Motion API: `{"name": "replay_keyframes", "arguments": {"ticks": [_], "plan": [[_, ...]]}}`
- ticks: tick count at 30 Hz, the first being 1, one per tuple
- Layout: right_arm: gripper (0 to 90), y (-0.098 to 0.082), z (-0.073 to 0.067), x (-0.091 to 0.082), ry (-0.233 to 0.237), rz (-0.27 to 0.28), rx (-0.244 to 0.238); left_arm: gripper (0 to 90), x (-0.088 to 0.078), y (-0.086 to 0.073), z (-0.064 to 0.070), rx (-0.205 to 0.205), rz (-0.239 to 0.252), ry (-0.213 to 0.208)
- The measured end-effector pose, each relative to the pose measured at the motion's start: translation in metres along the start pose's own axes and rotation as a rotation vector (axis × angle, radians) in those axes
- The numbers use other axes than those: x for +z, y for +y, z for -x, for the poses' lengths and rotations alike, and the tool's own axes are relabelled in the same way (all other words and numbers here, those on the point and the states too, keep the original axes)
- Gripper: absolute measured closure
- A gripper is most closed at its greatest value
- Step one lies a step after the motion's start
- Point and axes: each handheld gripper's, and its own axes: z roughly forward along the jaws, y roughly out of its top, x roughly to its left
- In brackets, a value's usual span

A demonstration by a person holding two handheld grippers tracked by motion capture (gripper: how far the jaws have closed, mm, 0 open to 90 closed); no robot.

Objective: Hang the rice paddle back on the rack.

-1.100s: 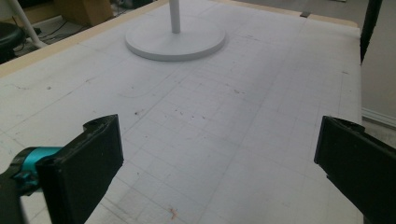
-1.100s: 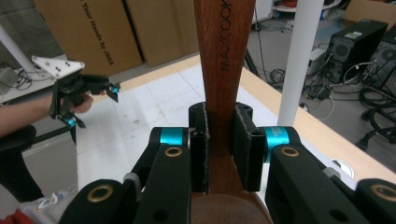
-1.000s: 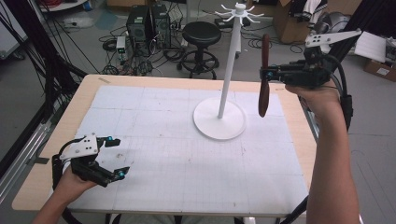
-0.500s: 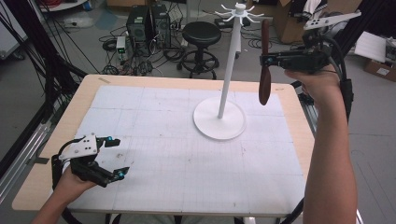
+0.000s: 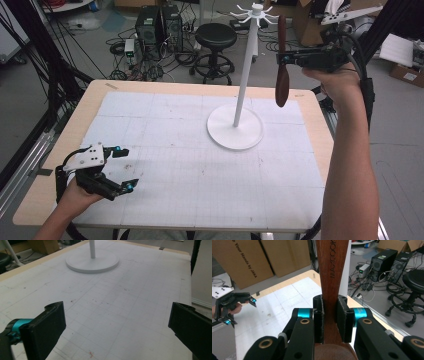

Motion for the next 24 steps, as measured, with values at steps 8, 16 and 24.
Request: {"name": "replay_keyframes", "arguments": {"ticks": [8,16,24], "plan": [[78.4,0.001,0.002,0.003,-0.016,-0.002,-0.006,1.7,0.001,0.000,0.000,0.001,-0.004,0.000],[78.3,0.003,0.004,0.007,-0.025,-0.010,0.005,1.7,0.000,0.000,-0.001,0.002,-0.005,0.000],[78.3,0.004,0.005,0.012,-0.038,-0.019,0.012,1.7,0.001,-0.001,0.000,0.001,-0.005,-0.003]]}}
